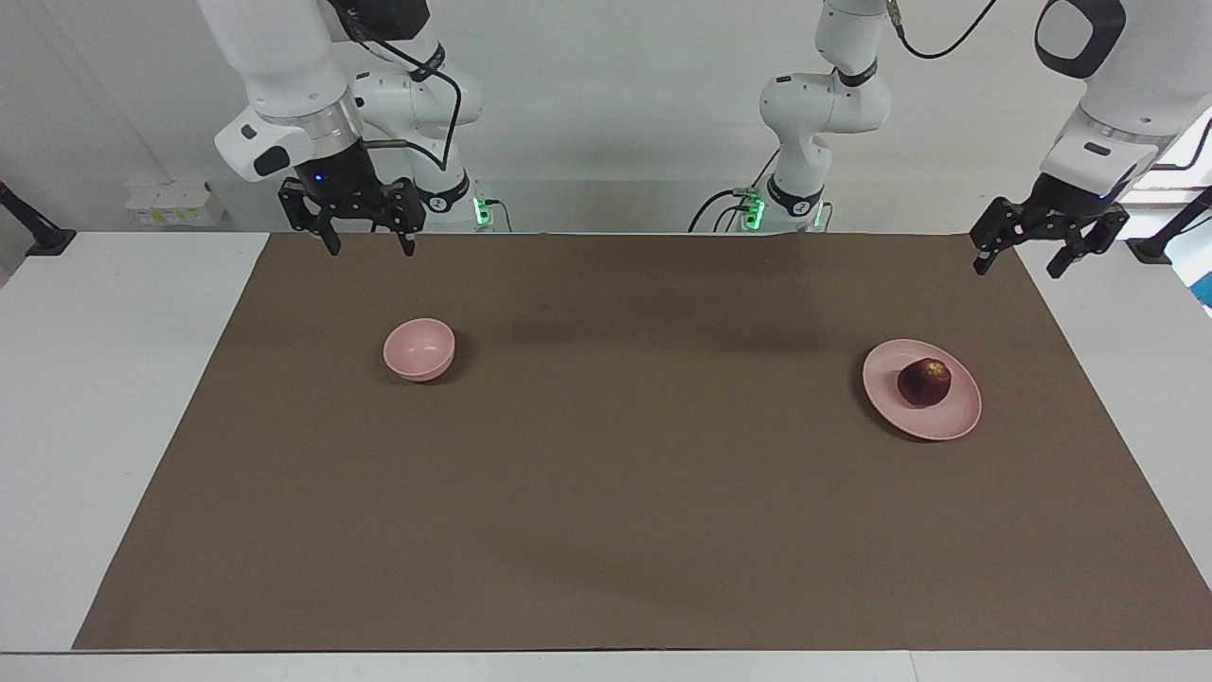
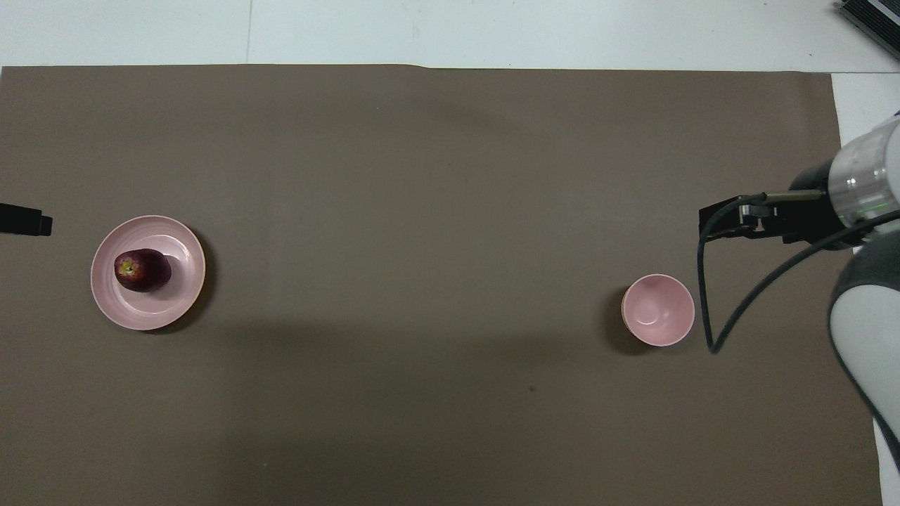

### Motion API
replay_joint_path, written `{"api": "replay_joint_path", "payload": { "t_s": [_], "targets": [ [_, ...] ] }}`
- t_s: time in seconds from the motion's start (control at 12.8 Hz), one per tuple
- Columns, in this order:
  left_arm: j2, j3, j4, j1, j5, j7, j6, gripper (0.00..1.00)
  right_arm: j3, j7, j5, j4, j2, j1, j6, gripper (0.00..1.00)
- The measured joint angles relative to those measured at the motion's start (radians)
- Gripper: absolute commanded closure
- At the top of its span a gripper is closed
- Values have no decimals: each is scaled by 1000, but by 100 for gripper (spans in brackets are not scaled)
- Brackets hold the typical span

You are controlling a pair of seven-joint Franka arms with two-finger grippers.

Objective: Move apple from plate to bowl
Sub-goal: 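Reach the left gripper to the apple while the right gripper moves inward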

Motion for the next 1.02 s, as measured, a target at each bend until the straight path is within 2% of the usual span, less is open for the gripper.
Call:
{"api": "replay_joint_path", "payload": {
  "t_s": [0.47,0.71,1.02],
  "targets": [
    [24,0,-227,20,0,88,263,0,1,42,4,-39,101,65,153,0],
    [85,0,-301,28,-1,118,373,0,2,157,26,-86,147,121,249,0],
    [171,0,-422,37,-1,127,566,0,3,314,135,-130,192,180,329,0]
  ]
}}
